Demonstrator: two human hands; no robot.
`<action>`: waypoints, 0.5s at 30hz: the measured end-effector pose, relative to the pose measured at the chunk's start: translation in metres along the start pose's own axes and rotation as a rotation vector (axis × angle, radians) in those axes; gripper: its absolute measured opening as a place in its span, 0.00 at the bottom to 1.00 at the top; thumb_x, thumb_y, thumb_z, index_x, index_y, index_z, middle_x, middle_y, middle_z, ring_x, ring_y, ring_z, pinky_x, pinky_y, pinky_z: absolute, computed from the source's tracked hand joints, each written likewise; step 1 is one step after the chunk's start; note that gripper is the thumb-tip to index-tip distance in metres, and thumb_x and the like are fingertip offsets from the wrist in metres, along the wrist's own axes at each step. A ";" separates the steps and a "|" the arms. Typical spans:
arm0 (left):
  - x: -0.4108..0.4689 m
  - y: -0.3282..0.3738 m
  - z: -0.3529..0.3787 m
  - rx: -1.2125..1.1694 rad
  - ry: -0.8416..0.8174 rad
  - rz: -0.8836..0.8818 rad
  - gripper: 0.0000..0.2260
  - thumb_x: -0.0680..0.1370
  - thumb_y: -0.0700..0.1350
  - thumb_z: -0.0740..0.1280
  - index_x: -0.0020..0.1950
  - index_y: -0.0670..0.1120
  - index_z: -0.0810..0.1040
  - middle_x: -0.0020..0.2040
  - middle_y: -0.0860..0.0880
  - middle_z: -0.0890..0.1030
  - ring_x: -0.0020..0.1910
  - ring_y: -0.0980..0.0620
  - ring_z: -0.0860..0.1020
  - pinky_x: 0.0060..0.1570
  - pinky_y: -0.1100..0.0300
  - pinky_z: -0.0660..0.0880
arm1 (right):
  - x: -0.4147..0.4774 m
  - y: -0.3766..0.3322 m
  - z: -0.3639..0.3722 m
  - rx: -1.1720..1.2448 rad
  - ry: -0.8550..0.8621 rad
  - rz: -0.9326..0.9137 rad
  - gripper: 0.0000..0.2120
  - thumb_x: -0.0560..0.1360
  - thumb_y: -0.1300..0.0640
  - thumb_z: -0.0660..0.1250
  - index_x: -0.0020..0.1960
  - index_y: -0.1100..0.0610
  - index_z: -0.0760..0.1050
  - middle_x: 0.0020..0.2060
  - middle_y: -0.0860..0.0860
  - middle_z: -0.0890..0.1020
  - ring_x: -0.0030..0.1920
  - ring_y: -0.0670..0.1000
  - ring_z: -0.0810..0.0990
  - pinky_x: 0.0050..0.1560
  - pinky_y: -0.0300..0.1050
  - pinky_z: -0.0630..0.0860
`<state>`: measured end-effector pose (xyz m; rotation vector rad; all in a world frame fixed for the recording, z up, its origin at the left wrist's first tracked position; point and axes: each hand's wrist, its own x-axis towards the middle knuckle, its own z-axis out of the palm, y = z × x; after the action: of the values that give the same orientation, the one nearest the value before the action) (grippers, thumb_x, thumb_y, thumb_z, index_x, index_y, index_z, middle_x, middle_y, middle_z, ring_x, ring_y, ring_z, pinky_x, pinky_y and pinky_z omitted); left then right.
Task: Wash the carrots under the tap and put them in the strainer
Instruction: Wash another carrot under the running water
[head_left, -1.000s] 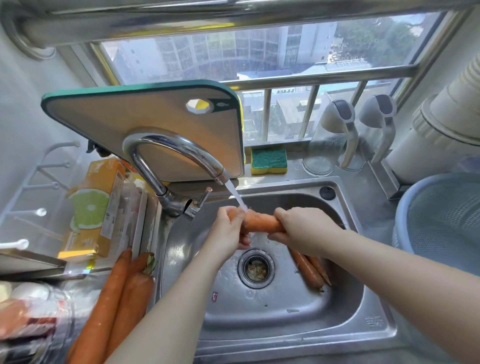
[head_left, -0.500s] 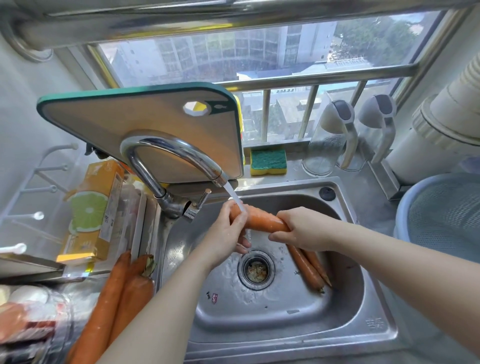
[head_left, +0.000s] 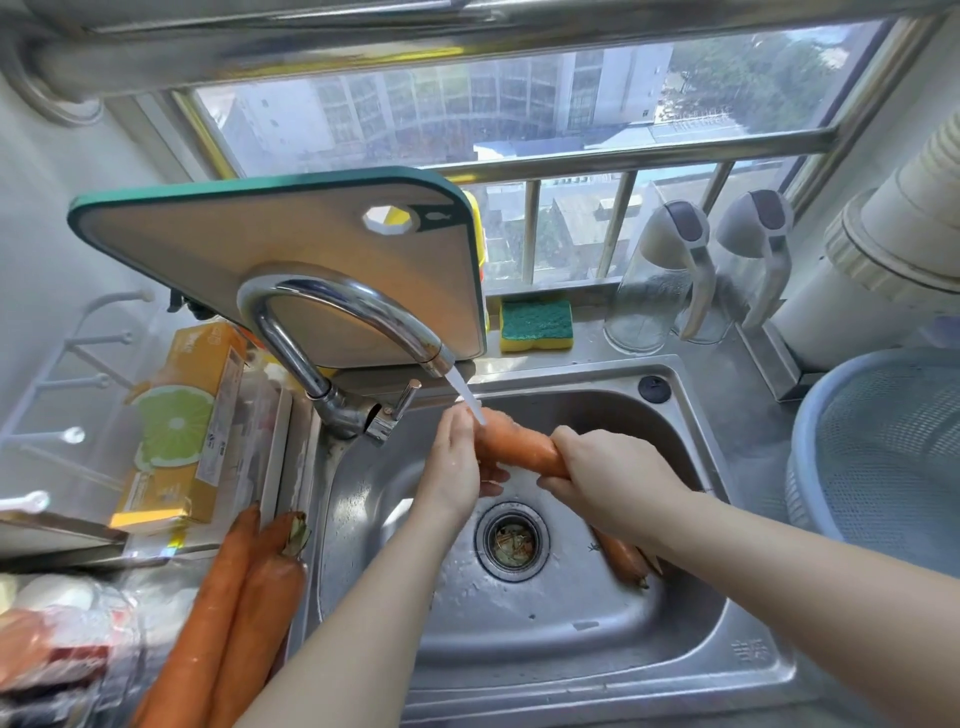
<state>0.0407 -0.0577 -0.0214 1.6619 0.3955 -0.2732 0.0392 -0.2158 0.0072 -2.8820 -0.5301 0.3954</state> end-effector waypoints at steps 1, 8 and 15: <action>-0.004 -0.001 -0.002 0.043 -0.075 0.052 0.11 0.84 0.50 0.49 0.63 0.51 0.65 0.48 0.46 0.77 0.34 0.52 0.76 0.33 0.60 0.77 | -0.001 0.003 0.000 0.013 -0.022 0.009 0.14 0.78 0.42 0.59 0.47 0.52 0.61 0.48 0.52 0.80 0.48 0.58 0.79 0.38 0.47 0.68; -0.008 -0.002 -0.005 0.139 -0.168 0.165 0.14 0.83 0.50 0.54 0.67 0.56 0.56 0.50 0.56 0.73 0.39 0.57 0.77 0.42 0.58 0.79 | -0.009 -0.004 -0.001 -0.004 -0.024 -0.010 0.14 0.78 0.44 0.60 0.47 0.53 0.60 0.46 0.51 0.78 0.46 0.57 0.79 0.37 0.46 0.66; 0.006 -0.005 0.028 -0.371 0.299 0.091 0.09 0.81 0.47 0.56 0.60 0.58 0.68 0.47 0.44 0.78 0.47 0.44 0.79 0.54 0.43 0.77 | -0.008 -0.018 -0.001 -0.049 0.045 -0.051 0.12 0.79 0.45 0.59 0.52 0.54 0.65 0.48 0.51 0.79 0.47 0.56 0.80 0.37 0.45 0.65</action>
<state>0.0456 -0.0844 -0.0315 1.3500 0.5566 0.1152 0.0265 -0.2019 0.0137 -2.9098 -0.6120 0.3127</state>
